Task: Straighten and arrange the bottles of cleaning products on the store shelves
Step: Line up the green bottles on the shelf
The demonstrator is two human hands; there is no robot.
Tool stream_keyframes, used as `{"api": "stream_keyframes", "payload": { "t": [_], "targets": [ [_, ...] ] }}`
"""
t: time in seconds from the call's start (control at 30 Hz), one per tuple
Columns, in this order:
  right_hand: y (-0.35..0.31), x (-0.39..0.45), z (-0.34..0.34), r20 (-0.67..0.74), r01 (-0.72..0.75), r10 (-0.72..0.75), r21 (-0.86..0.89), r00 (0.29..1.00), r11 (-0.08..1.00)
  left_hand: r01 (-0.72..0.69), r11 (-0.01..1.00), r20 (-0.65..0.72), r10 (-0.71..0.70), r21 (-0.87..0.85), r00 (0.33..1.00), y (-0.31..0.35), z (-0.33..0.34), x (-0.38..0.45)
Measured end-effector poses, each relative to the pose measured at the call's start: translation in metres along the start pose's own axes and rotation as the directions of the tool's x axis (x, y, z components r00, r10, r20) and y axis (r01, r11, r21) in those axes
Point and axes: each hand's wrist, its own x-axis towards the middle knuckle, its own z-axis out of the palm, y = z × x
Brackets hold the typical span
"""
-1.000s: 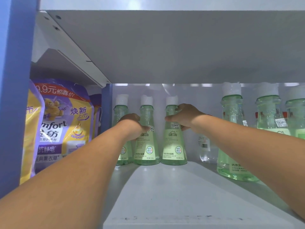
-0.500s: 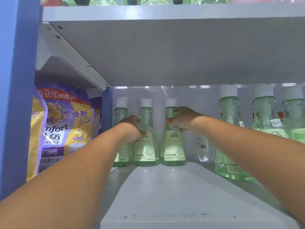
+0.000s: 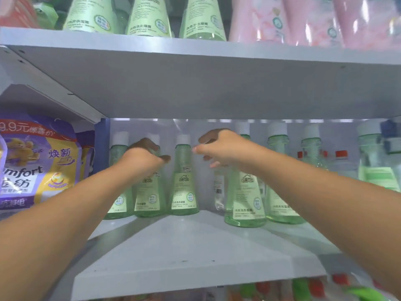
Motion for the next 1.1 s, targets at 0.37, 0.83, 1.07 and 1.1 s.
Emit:
{"api": "stream_keyframes", "payload": {
  "t": [0.37,0.83,1.07,1.1],
  "targets": [
    [0.099,-0.066,-0.125,-0.167,-0.35,0.324,-0.168,0.931,0.921,-0.045,0.973,0.371,0.129,-0.226,0.92,0.123,0.091,-0.068],
    [0.053,-0.042,-0.048,0.225,-0.118,0.145,-0.129,0.963,0.985,0.109,0.99,0.254,-0.082,-0.094,0.964,0.025,-0.035,-0.077],
    [0.001,-0.011,0.037,0.284,-0.108,0.139,-0.123,0.949,0.987,0.236,0.963,0.157,-0.216,-0.127,0.964,-0.045,-0.071,-0.055],
    [-0.006,-0.006,0.046,0.293,-0.108,0.141,-0.127,0.946,0.986,0.245,0.957,0.156,-0.222,-0.156,0.963,-0.043,-0.074,-0.061]
  ]
}}
